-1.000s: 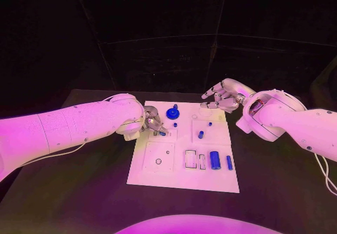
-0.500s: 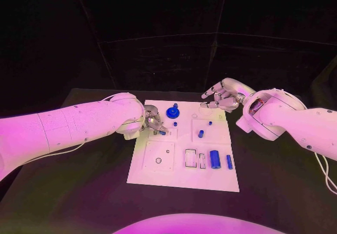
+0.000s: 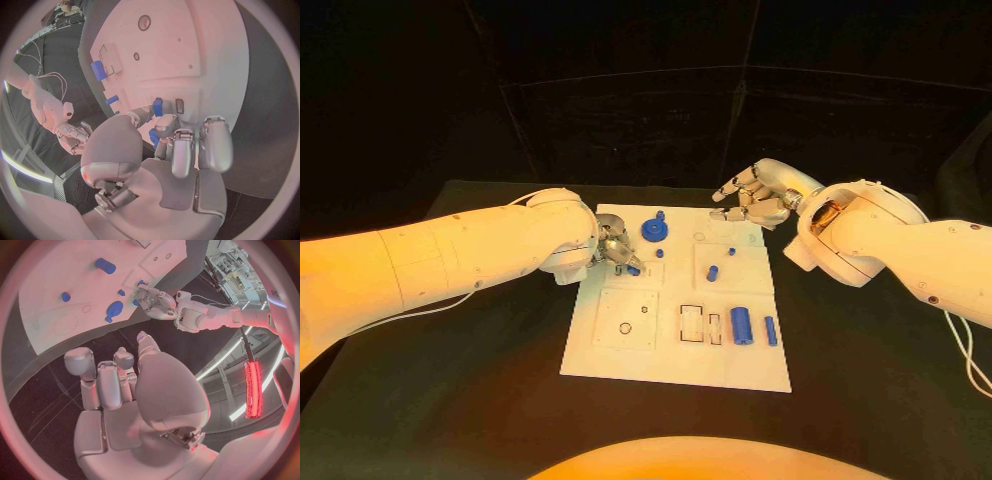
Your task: Assemble the parts on the task board
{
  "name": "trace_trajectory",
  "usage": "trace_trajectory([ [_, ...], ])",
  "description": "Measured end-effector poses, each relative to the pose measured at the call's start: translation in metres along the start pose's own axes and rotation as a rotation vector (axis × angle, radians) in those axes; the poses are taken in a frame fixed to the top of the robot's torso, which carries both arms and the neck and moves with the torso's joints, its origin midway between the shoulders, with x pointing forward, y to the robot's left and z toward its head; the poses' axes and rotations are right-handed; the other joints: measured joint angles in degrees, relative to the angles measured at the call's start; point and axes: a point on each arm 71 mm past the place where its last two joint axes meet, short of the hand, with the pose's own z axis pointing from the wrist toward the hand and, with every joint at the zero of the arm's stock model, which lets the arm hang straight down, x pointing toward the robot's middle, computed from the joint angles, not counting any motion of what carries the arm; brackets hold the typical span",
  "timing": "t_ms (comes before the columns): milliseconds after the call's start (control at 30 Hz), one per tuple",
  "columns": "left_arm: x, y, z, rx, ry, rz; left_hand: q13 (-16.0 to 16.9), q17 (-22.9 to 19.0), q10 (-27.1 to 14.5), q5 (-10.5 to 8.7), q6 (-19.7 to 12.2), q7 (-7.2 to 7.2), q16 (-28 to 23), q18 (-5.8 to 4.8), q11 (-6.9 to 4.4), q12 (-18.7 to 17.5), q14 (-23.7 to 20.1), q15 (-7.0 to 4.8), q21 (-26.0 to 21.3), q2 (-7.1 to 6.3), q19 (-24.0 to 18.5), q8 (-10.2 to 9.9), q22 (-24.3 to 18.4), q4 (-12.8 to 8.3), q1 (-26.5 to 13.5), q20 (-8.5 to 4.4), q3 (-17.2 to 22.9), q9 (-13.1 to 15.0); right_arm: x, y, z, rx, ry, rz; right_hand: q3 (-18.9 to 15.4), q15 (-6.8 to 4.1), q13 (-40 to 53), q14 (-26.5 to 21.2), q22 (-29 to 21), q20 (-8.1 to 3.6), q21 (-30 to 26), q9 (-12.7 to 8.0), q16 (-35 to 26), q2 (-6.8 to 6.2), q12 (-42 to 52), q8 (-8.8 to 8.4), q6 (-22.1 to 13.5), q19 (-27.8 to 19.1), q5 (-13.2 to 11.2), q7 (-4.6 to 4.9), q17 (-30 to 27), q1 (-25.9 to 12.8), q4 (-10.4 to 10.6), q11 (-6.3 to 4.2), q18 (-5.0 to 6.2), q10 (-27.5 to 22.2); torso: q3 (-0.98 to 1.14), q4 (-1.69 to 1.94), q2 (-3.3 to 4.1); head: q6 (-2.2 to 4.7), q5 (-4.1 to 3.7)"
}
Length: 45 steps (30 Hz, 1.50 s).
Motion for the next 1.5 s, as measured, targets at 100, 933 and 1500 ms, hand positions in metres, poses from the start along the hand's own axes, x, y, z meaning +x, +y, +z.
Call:
trace_trajectory([
  [100,0.0,0.0001,0.0004,-0.001,0.0,0.001,0.04,0.0,0.36,0.0,0.66,0.06,0.0,-0.01,-0.07,0.0,-0.04,-0.05,0.0,0.27,0.0,-0.28,0.03,1.34,-1.57,0.0,-2.09,-0.1,0.0,-0.0001,0.0001,0.0,0.0,0.0,0.0,0.0,0.0,0.0,-0.02,0.0,0.0,0.0,0.0,0.0,0.0,0.0,0.0,0.0,0.0,0.0,0.0,0.0,0.0,0.0,0.0,0.0,0.0,0.0,0.0,-0.05,-0.04],
  [933,0.0019,-0.001,0.0031,-0.005,0.007,0.007,0.34,0.0,0.5,-0.2,2.0,0.0,0.0,0.0,-0.1,0.2,-0.04,-0.04,0.0,1.7,0.0,-1.83,0.55,8.2,-3.83,0.0,-15.6,-0.67,0.0004,0.0001,0.0007,0.0,0.002,0.002,-0.16,0.0,-0.09,0.0,-0.16,0.0,0.0,0.0,0.0,0.0,0.0,0.0,0.0,0.0,0.23,0.0,0.0,0.0,0.16,0.0,0.0,0.0,0.01,0.01,-0.02,-0.23,-0.29],
  [1500,0.0006,0.0048,0.0013,-0.011,-0.004,-0.003,0.66,0.0,0.49,-9.92,2.48,-0.33,0.0,0.0,-0.09,0.2,-0.05,-0.04,0.0,2.28,0.2,-2.07,1.09,12.72,-4.79,-0.2,-27.9,-0.55,0.0,-0.0009,0.0011,0.002,0.001,0.003,-0.36,0.0,-0.26,0.0,-0.53,0.0,-0.26,0.0,-0.21,0.0,-0.18,0.0,0.0,0.0,0.26,0.0,-0.24,0.0,0.36,0.0,0.0,0.0,0.01,0.01,-0.03,-0.33,-0.48],
])
